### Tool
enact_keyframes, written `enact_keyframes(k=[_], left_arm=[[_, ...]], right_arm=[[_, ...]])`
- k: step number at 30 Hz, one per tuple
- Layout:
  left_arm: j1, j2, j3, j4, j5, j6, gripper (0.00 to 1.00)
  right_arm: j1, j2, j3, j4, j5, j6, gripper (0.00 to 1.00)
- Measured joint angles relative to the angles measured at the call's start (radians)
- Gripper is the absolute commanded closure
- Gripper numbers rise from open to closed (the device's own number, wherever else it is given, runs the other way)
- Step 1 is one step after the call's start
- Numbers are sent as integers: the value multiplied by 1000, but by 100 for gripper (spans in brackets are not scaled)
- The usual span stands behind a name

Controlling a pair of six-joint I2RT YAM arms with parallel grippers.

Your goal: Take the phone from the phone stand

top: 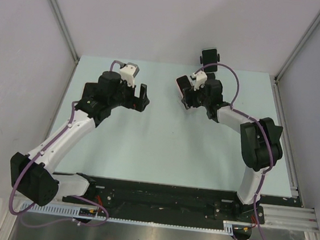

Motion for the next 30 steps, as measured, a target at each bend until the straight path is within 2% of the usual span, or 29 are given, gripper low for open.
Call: enact_keyframes(k=[5,12,17,20,23,24,30], left_arm=[[0,0,0,0,2,0,0],[0,0,0,0,2,0,0],[0,0,0,0,2,0,0],[0,0,0,0,2,0,0],[0,1,0,0,2,0,0],[0,1,0,0,3,0,0],[0,1,0,0,6,0,0]], right_arm=[[1,2,0,1,-6,2,18],[1,18,0,5,-9,10,12],[0,35,0,19,-9,11,13],[0,35,0,20,-9,10,19],[0,35,0,21,-6,10,30],[0,35,0,21,-6,11,36],[0,28,0,14,6,11,59]])
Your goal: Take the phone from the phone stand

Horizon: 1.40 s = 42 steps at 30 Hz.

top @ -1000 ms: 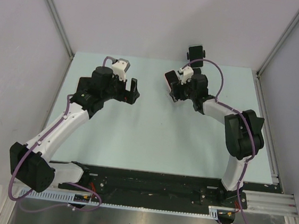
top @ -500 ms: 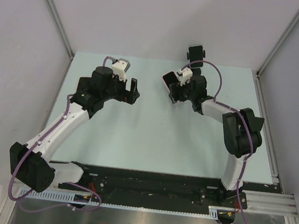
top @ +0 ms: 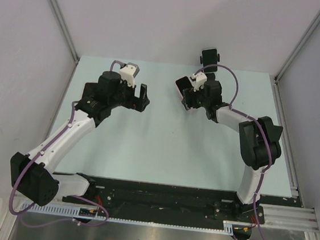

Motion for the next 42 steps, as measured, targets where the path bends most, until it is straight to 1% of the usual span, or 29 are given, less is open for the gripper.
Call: enact_keyframes(k=[6,9,15,20,26,30,34,38,41,42], left_arm=[[0,0,0,0,1,-4,0],[0,0,0,0,10,-10,0],[0,0,0,1,42,-31,0],[0,-2,-1,24,81,-72,0],[-3,-27,-56,127,116,-188,0],[-22,-47,-112,204,125,-299,0],[-79,-72,-153,289,106,-394,0],[-150,-106,-222,404,63,-480,2],[-195,-107,-249,451,15,-525,5],[-205,-106,-252,458,6,-536,7]], right_arm=[[-2,-55,-12,-51,34,0,71],[-2,-98,-14,-67,44,0,74],[9,-192,-15,-83,65,3,77],[48,-265,-23,-103,100,34,77],[118,-378,-105,-101,151,177,76],[179,-478,-206,-97,206,289,76],[260,-566,-307,-85,256,380,76],[346,-638,-390,-70,312,456,76],[381,-691,-444,-52,347,499,76],[388,-709,-459,-48,360,509,76]])
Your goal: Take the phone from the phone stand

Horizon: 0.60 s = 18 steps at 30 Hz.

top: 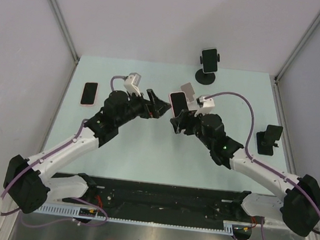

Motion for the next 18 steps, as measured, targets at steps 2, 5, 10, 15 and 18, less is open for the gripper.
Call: enact_keyframes(k=[2,5,10,15,18], left_arm=[[-19,5,-3,19,-28,-23,10],[-44,18,-5,45,-49,-50,14],[-88,68,-5,82,-58,-74,23],[-138,135,-5,92,-59,-86,34],[-153,166,-5,102,-57,-100,40]], right_arm=[[10,-33,-27,17,24,19,76],[19,-73,-58,41,51,42,76],[27,-108,-93,78,76,66,76],[33,-129,-127,89,86,78,76],[34,-139,-140,89,91,83,76]])
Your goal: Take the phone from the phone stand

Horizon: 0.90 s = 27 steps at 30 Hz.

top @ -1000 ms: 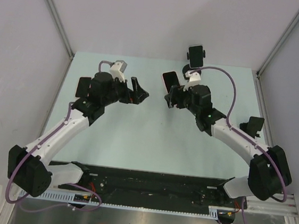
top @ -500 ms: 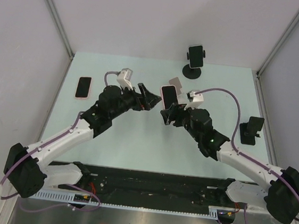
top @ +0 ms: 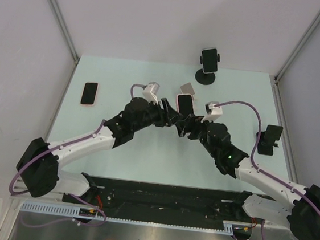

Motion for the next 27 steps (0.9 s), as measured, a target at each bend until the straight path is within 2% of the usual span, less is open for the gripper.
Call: enact_keyframes(k=[2,7,10,13,14,16,17,20,22,27], left_arm=[[-8,19,5,13,-1,-7,43],[-29,60,23,39,2,-17,57],[-35,71,23,44,14,-19,75],[-37,77,23,45,16,-20,93],[-38,77,24,55,24,-20,100],[-40,77,29,63,26,-9,100],[-40,77,31,66,31,-4,100],[-37,74,31,76,50,13,100],[-30,70,31,78,75,24,100],[48,65,23,37,124,64,100]], right_arm=[[0,-4,-5,0,0,1,76],[3,-11,-31,6,-1,11,76],[5,-13,-44,8,-6,13,75],[6,-19,-50,11,-8,11,71],[6,-21,-50,10,-8,10,64],[6,-29,-50,8,-8,2,51],[6,-35,-50,5,-9,-3,37],[5,-53,-50,-7,-10,-26,17],[5,-67,-50,-16,-18,-40,8],[-14,-148,-50,-26,-61,-73,1]])
